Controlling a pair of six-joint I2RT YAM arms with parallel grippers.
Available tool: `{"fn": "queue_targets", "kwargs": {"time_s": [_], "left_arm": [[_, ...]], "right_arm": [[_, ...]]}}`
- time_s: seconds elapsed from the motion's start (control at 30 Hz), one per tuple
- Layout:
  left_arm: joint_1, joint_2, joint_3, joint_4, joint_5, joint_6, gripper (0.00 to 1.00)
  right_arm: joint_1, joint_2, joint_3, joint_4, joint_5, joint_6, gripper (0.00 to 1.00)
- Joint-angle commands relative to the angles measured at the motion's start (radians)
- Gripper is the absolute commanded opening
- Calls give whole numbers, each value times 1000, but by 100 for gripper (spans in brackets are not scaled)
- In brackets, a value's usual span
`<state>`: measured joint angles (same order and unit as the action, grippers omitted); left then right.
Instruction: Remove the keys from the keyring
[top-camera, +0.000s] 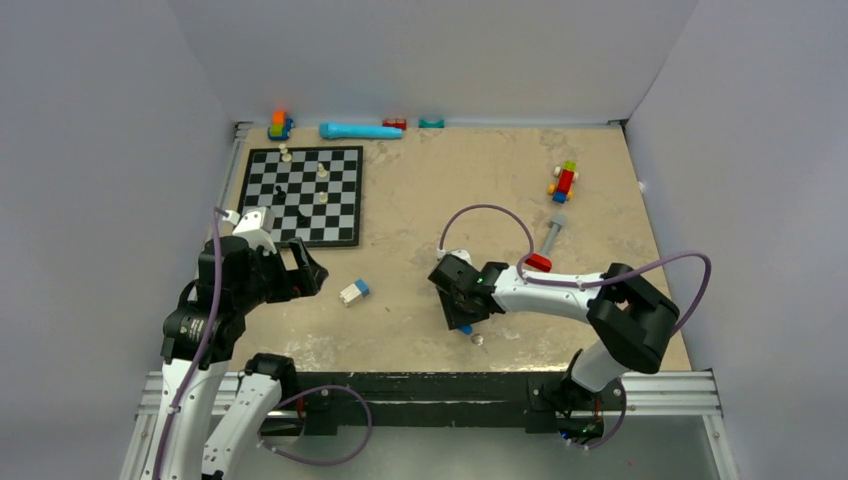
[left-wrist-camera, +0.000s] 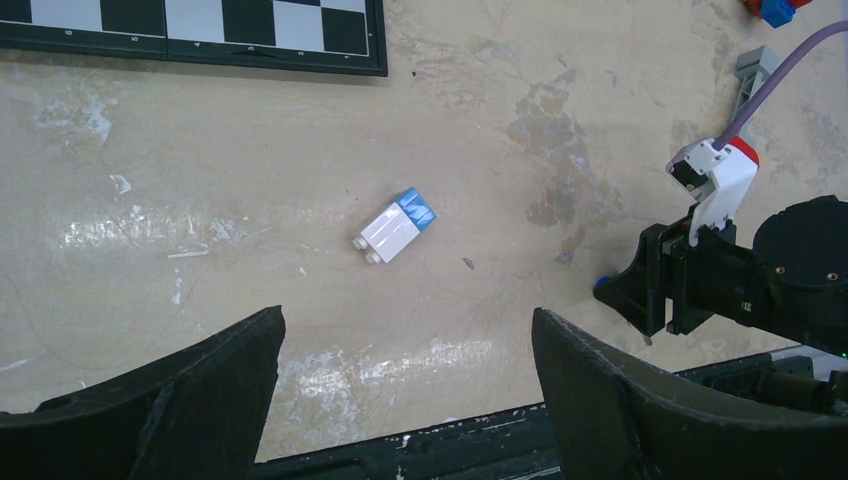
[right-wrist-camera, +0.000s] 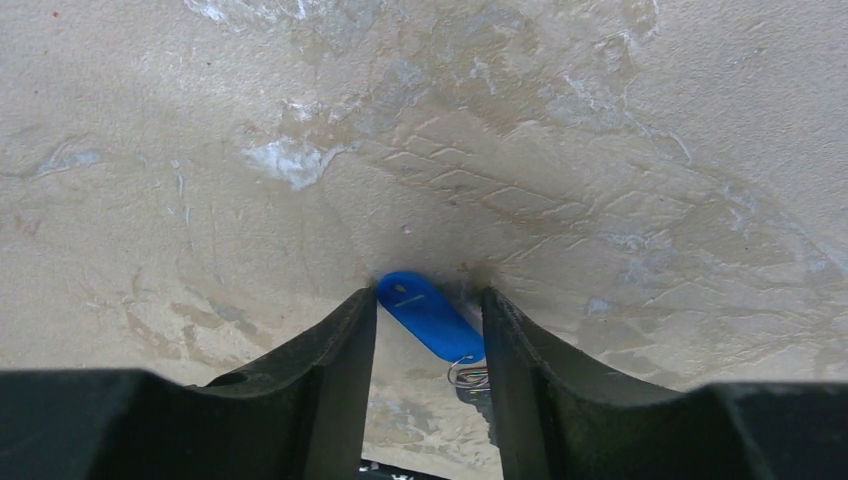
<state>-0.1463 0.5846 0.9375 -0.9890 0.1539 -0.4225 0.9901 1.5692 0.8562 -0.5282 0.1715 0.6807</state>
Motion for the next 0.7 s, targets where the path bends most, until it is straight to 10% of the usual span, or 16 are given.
{"fn": "queue_targets", "kwargs": {"time_s": [0.0, 0.37, 0.67], "left_arm": [[1, -3, -4, 30, 17, 26, 96], [1, 0, -3, 32, 19, 28, 96], [0, 0, -5, 31, 19, 28, 96]], "right_arm": [[20, 32, -33, -29, -28, -6, 44], [37, 83, 4, -36, -18, -12, 0], [38, 62, 66, -69, 7, -14, 0]]}}
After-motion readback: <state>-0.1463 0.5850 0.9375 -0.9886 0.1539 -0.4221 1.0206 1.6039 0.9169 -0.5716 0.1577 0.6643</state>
